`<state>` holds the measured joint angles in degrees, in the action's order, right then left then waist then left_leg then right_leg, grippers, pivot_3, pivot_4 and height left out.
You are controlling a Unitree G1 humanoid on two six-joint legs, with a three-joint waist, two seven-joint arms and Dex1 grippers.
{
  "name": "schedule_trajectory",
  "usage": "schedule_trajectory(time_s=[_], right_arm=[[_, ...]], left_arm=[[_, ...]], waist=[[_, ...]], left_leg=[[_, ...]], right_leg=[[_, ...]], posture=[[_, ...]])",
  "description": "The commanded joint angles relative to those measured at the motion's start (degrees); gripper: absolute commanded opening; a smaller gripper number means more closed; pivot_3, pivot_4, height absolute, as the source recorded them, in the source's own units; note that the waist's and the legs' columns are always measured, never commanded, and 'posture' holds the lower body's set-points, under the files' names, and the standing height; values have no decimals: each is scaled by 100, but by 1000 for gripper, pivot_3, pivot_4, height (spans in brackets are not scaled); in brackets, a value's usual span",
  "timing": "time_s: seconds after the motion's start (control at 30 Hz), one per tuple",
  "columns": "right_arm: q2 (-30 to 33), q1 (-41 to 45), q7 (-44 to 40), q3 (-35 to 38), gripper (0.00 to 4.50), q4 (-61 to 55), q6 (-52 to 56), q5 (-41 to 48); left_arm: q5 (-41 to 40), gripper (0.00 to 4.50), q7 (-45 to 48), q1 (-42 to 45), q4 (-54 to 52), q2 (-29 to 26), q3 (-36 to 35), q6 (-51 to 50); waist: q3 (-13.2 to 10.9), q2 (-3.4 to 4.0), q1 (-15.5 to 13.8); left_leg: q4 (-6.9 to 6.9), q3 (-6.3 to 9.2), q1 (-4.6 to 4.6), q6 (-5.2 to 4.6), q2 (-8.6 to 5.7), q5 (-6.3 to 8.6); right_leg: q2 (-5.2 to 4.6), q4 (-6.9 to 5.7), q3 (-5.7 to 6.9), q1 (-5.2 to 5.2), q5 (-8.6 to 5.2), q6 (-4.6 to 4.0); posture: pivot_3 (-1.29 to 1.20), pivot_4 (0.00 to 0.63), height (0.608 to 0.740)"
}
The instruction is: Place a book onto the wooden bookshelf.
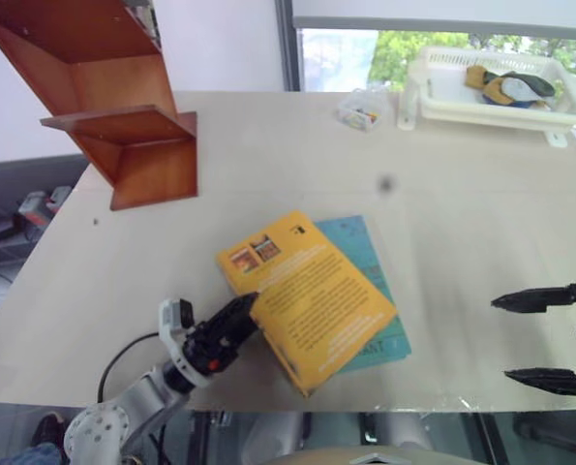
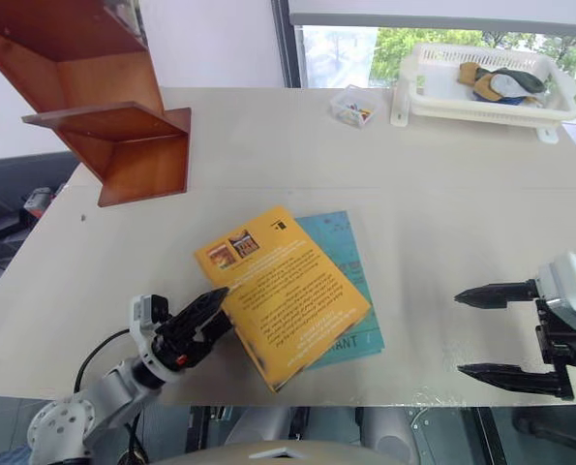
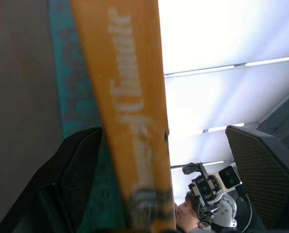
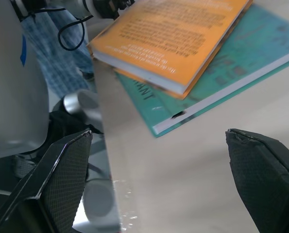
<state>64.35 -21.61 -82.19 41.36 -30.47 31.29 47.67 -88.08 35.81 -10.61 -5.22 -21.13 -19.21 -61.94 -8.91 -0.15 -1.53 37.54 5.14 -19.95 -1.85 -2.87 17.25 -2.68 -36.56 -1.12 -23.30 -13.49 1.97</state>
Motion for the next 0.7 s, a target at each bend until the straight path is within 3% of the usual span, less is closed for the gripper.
schedule_trajectory(time_s=[0.03,0.07,0.17,0.4,0.43,0.7], right_arm=[[105,177,-95,396,4500,-106,170,167],[111,206,-105,428,4500,-118,203,170],[92,248,-136,492,4500,-154,268,162],[-6,214,-189,521,4500,-154,258,48],[-11,217,-191,513,4500,-150,262,42],[-60,457,-200,393,4500,254,109,-5]], left_arm=[[-136,4446,-81,5,95,38,148,-182],[-146,4446,-114,10,89,50,158,-198],[-277,3683,-240,26,135,68,164,-287],[-268,593,-300,140,134,-46,207,-395],[-256,307,-288,185,116,-72,201,-395],[-351,160,-434,1533,-564,-330,-41,143]], waist=[[0,-1,2],[0,-2,-1],[0,0,-39],[0,0,-77],[0,0,-77],[-16,-28,-91]], left_leg=[[0,-1,0,0,0,0],[0,-1,-1,0,0,0],[0,-1,-4,0,-1,0],[0,-1,-7,0,-2,1],[0,-1,-7,1,-2,1],[17,17,-35,28,-1,-16]], right_leg=[[0,0,-1,0,1,-2],[0,1,-2,0,5,-8],[-3,5,-2,-1,10,-17],[-6,8,-2,-2,10,-17],[-6,8,-1,-2,9,-17],[-4,6,17,-16,12,-19]], posture=[[0,150,740],[0,150,740],[0,150,740],[0,150,740],[0,150,740],[0,150,740]])
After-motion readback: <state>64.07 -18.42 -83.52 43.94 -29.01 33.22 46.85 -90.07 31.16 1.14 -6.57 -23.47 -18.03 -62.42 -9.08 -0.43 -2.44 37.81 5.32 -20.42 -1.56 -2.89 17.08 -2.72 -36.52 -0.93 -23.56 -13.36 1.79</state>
